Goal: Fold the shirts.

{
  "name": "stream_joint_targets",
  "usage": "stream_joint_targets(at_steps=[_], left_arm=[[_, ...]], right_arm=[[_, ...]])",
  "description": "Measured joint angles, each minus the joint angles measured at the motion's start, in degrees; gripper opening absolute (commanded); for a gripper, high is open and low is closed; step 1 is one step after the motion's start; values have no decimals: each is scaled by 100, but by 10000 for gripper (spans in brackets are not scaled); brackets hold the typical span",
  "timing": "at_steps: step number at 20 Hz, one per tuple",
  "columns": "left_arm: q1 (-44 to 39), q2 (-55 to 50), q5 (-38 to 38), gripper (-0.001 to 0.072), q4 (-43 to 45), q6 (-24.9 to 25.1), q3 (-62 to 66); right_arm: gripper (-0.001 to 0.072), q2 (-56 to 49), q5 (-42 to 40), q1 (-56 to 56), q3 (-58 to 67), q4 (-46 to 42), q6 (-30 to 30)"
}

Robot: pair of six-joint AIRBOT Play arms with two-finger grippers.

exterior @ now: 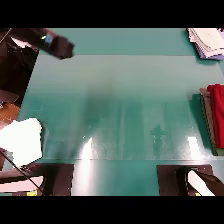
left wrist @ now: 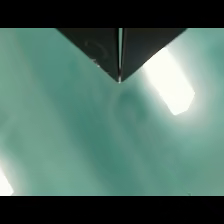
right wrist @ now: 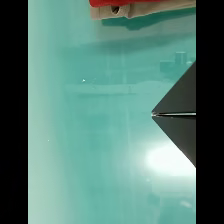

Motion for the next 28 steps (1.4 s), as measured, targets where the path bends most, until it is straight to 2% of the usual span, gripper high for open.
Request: stream_joint_targets(at_steps=[1,2,3,4,9,16,19,20,21,23,24,28], left_arm=[[96,111,-372,30,378,-66,-96],[188,247,-619,179,726,-129,-238],[282,431,-826,520,1080,-208,-444],[372,625,-957,688,1377,-304,-680],[785,1541,-1003,689,2527,-815,-2551],[1602,1971,-146,689,2885,-1290,-5414],[1718,2002,442,688,2870,-1447,-6279],[1738,2009,603,613,2861,-1491,-6505],[1755,2011,763,493,2859,-1530,-6717],[1770,2017,979,131,2841,-1572,-6992],[1777,2017,1034,35,2846,-1585,-7073],[1784,2033,1106,26,2833,-1574,-6975]], right_arm=[[15,0,0,0,0,-4,-37],[15,0,0,0,0,-9,-72],[15,0,0,0,0,-9,-92],[15,0,0,0,0,-9,-114],[15,0,-2,0,0,-9,-223],[15,0,0,0,0,-4,-343],[14,0,2,0,0,0,-354],[15,0,2,0,0,2,-358],[15,0,2,0,0,4,-361],[15,0,4,0,0,4,-361],[15,0,4,0,0,4,-361],[15,0,2,0,0,4,-363]])
